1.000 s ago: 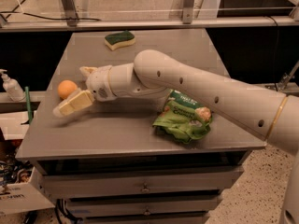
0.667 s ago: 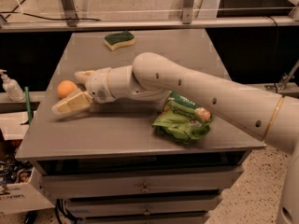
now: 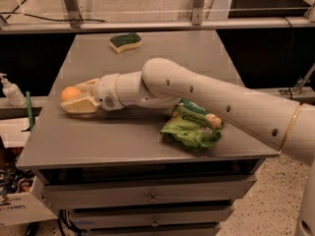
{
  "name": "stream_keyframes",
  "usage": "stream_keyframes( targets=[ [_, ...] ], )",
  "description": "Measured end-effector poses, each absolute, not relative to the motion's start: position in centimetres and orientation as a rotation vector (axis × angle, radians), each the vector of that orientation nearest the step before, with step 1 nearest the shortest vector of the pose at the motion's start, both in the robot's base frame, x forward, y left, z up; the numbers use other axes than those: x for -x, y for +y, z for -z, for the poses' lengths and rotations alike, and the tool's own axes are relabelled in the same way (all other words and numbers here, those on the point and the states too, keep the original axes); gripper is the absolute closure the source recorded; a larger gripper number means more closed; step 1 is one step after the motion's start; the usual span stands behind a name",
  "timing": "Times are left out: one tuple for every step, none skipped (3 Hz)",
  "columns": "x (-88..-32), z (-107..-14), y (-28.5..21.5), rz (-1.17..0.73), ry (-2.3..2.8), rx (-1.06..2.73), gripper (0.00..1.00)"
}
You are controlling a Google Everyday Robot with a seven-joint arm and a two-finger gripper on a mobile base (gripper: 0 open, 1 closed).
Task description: Move orange near sponge
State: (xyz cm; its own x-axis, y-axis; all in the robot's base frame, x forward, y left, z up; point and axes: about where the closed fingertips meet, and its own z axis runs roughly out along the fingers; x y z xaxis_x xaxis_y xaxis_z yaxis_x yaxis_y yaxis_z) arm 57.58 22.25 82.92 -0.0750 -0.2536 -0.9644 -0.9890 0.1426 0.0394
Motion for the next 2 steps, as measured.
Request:
stream_keyframes(
  targets=[
    [-57.7, -84.2, 20.1, -0.975, 1.524, 1.231, 0.87],
    [-58.6, -86.2, 14.6, -0.864, 1.592, 1.205, 1.00]
  ],
)
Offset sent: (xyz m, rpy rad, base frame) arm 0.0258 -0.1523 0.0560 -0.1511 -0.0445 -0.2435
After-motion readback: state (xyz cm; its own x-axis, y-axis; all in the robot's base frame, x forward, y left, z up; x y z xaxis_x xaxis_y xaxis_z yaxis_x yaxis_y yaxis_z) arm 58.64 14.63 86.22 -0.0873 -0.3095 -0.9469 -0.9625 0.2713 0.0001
